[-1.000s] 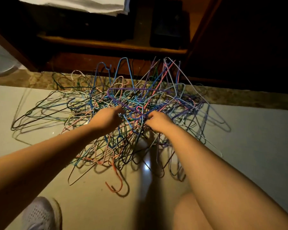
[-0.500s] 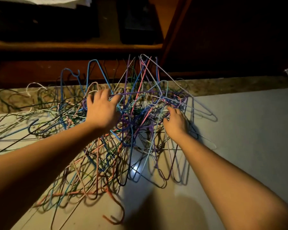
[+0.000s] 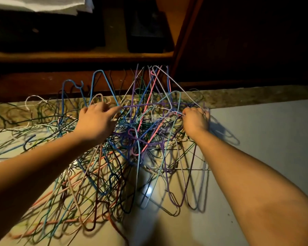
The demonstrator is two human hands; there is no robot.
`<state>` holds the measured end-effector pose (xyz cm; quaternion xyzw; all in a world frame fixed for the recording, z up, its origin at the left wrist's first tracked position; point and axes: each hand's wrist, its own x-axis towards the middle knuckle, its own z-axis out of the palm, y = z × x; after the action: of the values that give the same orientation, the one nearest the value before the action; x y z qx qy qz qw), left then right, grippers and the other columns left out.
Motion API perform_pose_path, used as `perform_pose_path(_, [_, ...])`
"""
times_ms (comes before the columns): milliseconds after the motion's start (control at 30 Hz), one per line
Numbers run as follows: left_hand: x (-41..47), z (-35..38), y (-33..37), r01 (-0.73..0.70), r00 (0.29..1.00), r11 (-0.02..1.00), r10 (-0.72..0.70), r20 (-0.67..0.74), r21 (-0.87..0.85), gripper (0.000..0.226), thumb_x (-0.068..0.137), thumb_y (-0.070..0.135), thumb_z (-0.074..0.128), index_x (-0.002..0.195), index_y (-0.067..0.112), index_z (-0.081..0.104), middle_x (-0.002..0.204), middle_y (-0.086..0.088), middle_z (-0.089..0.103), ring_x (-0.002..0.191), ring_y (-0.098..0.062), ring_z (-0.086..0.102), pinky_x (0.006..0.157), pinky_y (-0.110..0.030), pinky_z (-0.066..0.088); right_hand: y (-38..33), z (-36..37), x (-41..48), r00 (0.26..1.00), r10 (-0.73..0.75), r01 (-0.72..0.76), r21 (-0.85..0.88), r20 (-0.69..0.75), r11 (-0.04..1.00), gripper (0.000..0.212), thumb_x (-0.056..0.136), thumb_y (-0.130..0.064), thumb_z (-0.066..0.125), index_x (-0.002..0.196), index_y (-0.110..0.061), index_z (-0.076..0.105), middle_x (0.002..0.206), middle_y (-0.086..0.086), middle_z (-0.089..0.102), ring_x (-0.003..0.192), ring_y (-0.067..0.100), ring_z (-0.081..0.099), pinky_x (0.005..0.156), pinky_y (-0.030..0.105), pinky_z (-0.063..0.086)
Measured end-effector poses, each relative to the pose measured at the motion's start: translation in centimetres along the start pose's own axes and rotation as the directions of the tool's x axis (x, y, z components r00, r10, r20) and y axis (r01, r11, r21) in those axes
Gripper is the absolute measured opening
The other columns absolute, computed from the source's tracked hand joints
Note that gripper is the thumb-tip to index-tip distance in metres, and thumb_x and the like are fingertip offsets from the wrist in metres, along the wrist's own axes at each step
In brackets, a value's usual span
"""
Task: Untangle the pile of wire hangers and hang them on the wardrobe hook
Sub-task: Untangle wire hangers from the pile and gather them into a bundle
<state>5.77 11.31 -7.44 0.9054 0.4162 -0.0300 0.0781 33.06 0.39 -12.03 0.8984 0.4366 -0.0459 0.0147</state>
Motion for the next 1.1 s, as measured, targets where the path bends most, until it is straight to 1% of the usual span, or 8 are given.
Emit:
perform_pose_path(133, [-0.8,0.6,0.1,0.006,0.996,0.995,-0.015,0.088,0.100,0.051,0.096,0.042,0.035,0.145,0.037,0.021,0.147,-0.009,0.030,0.129,-0.031,0.035,0.107,-0.047,0.026,0.2,-0.8,0.7,0.994,0.094,-0.074,0.282,-0.057,0.957,0.023,0.097,-0.019,0.043,0.110,-0.014,0.062,0.113,0.013,0.061,0.100,0.034,0.056,0.081,0.037,0.042])
perform_pose_path(367, [-1.0,-0.8,1.5,0.030,0.998,0.999,-0.033,0.060,0.042,0.056,0.094,0.036,0.046,0.145,0.030,0.025,0.152,-0.010,0.022,0.139,-0.029,0.022,0.114,-0.056,0.010,1.3,-5.7,0.6,0.940,0.212,-0.015,0.586,-0.268,0.810,0.022,0.095,-0.023,0.048,0.105,-0.014,0.065,0.107,0.008,0.063,0.094,0.029,0.057,0.068,0.029,0.036])
perform_pose_path(500, [-0.1,-2.8,3.5,-0.004,1.000,0.982,0.002,-0.012,-0.190,0.056,0.093,0.038,0.044,0.145,0.023,0.028,0.145,-0.013,0.036,0.129,-0.031,0.038,0.108,-0.046,0.031,0.6,-8.4,-0.3,0.929,0.303,-0.026,0.778,-0.213,0.628,0.015,0.093,-0.024,0.053,0.097,-0.018,0.066,0.091,-0.001,0.063,0.087,0.022,0.060,0.067,0.029,0.042])
perform_pose_path(600, [0.2,-5.1,5.7,-0.021,1.000,0.884,0.016,-0.016,-0.467,0.057,0.094,0.035,0.049,0.145,0.026,0.025,0.139,-0.011,0.045,0.117,-0.030,0.050,0.094,-0.035,0.041,-1.2,-10.1,-2.1,0.942,0.281,0.011,0.852,-0.185,0.523,0.009,0.091,-0.022,0.056,0.092,-0.018,0.064,0.077,-0.010,0.057,0.078,0.016,0.058,0.071,0.033,0.047])
perform_pose_path(800, [0.7,-8.5,9.0,-0.007,1.000,0.529,0.011,-0.001,-0.848,0.059,0.093,0.031,0.052,0.145,0.035,0.023,0.110,0.008,0.059,0.102,-0.015,0.058,0.091,-0.032,0.045,-4.9,-10.9,-5.4,0.971,0.214,0.035,0.943,-0.111,0.332,0.012,0.092,-0.021,0.056,0.081,-0.025,0.057,0.068,-0.009,0.054,0.067,0.016,0.053,0.072,0.048,0.051])
perform_pose_path(900, [1.0,-9.0,9.7,0.003,1.000,0.369,-0.004,0.002,-0.930,0.061,0.092,0.029,0.055,0.144,0.035,0.025,0.111,0.003,0.059,0.100,-0.013,0.061,0.084,-0.026,0.047,-5.3,-11.9,-6.2,0.960,0.212,0.099,0.932,-0.182,0.350,0.018,0.092,-0.023,0.056,0.077,-0.033,0.053,0.068,-0.009,0.054,0.066,0.019,0.054,0.068,0.047,0.050])
perform_pose_path(1000, [0.8,-9.4,9.7,0.002,1.000,0.359,0.011,0.006,-0.934,0.061,0.092,0.029,0.055,0.144,0.036,0.025,0.117,0.001,0.058,0.098,-0.011,0.061,0.075,-0.018,0.045,-4.8,-13.9,-6.6,0.924,0.230,0.202,0.901,-0.306,0.385,0.012,0.092,-0.024,0.054,0.083,-0.031,0.054,0.069,-0.010,0.054,0.066,0.017,0.054,0.068,0.046,0.050])
perform_pose_path(1100, [0.3,-9.9,9.0,-0.015,1.000,0.328,0.000,-0.016,-0.945,0.063,0.091,0.027,0.056,0.145,0.035,0.024,0.113,0.003,0.062,0.094,-0.007,0.063,0.082,-0.027,0.049,-5.1,-15.1,-6.7,0.916,0.122,0.293,0.845,-0.383,0.447,0.015,0.089,-0.025,0.057,0.078,-0.035,0.054,0.073,-0.011,0.057,0.072,0.021,0.059,0.068,0.048,0.052])
